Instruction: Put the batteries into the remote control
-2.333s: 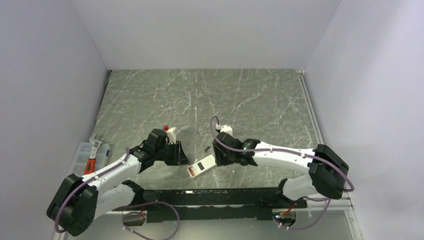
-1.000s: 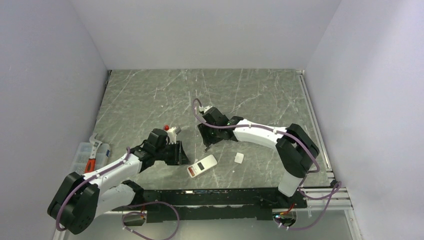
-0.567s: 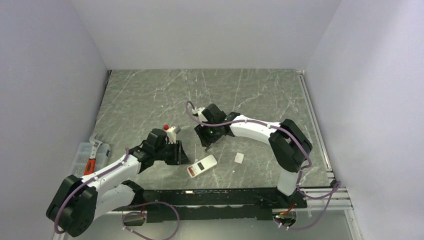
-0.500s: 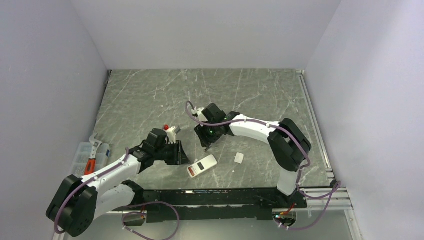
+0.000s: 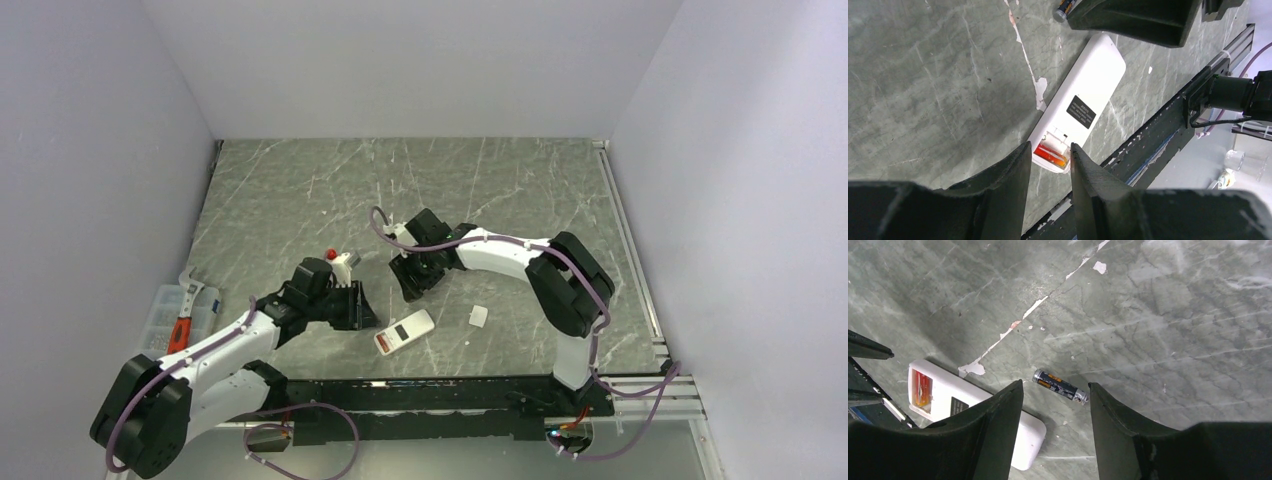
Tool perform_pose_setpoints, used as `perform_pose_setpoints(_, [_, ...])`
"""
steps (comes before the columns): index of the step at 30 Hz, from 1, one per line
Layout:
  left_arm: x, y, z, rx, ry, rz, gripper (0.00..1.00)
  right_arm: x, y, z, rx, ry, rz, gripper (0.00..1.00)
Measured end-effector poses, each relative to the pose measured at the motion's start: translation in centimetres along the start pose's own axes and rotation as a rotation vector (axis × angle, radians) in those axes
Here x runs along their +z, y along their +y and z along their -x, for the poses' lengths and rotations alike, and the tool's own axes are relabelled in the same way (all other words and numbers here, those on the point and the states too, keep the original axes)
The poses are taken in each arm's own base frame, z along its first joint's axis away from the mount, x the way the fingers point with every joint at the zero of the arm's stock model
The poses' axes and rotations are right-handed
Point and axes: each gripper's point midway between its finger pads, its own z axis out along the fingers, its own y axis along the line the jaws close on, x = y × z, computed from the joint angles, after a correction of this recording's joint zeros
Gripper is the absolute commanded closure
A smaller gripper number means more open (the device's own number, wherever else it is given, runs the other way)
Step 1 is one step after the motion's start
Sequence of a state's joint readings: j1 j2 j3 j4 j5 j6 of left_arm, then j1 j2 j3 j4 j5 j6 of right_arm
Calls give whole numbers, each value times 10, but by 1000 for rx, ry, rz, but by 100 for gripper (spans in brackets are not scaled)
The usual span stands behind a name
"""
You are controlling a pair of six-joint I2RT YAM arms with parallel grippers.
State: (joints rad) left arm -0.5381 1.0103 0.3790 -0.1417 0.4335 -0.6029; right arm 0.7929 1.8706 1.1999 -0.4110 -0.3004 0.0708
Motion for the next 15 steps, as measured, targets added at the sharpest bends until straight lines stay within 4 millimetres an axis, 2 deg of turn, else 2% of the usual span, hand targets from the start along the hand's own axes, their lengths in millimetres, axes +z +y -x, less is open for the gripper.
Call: perform_pose_setpoints(15, [0, 2, -6, -8, 18, 1, 61, -1, -2, -11, 8, -3, 24, 46])
